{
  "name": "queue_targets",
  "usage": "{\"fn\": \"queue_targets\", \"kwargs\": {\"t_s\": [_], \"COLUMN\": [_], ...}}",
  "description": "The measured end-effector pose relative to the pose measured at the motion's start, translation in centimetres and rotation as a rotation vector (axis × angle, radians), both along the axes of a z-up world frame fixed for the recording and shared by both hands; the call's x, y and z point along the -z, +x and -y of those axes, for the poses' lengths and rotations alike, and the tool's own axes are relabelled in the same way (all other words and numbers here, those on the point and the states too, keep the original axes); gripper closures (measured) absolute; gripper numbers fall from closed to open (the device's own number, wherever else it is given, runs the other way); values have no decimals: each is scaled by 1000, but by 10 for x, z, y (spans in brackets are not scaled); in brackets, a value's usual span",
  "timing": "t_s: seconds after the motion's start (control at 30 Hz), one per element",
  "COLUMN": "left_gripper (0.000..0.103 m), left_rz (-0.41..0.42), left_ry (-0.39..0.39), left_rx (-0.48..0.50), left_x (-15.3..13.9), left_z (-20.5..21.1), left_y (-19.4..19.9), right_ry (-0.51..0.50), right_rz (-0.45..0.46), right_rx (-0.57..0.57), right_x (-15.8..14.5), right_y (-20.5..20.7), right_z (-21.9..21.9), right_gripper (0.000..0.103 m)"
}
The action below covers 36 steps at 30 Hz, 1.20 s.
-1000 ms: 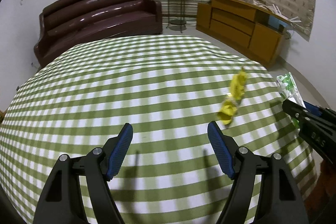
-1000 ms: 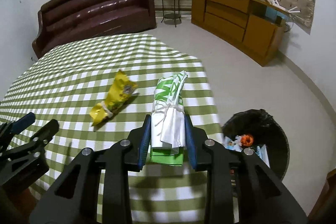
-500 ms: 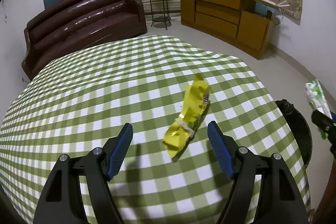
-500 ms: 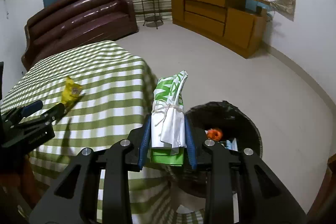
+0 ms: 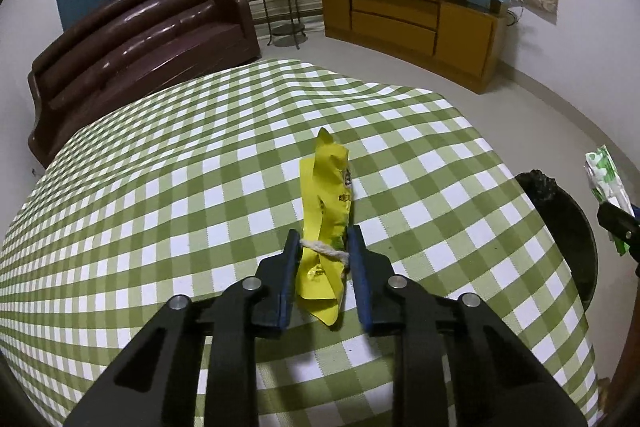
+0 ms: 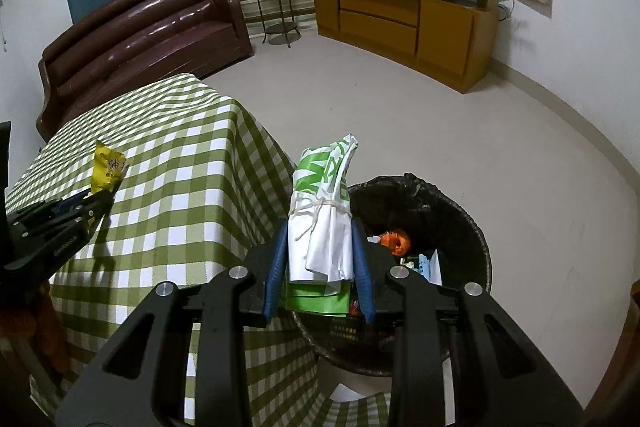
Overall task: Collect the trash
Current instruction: 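Carry the yellow bag and green-white bag with both tools over the bin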
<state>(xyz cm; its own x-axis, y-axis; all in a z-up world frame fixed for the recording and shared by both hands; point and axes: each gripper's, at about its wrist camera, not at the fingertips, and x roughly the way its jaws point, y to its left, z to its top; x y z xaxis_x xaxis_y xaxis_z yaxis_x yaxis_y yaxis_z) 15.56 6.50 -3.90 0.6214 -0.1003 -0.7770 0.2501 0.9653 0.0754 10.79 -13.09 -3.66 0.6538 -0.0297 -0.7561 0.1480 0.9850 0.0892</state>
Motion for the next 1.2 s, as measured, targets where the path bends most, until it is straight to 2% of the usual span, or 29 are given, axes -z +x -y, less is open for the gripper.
{"fn": "queue_targets", "kwargs": {"t_s": [0.4,0.83,1.2], "left_gripper": [78,78,78], "left_rz": [13,49,89], "left_ry": [-9,-53,-94], "left_rx": [0,9,58], "left_x": [-2,-21,-42], "left_z": [2,6,31], "left_y": [-15,-43,-66], "right_ry": [-3,-11,-23], "right_rz": [7,31,57], "right_rx": [-7,-8,24], "right_x": [-2,-12,-23], "right_y": [-2,-17,-34], "right_z": [-2,-4,9], "right_gripper": [73,73,73]}}
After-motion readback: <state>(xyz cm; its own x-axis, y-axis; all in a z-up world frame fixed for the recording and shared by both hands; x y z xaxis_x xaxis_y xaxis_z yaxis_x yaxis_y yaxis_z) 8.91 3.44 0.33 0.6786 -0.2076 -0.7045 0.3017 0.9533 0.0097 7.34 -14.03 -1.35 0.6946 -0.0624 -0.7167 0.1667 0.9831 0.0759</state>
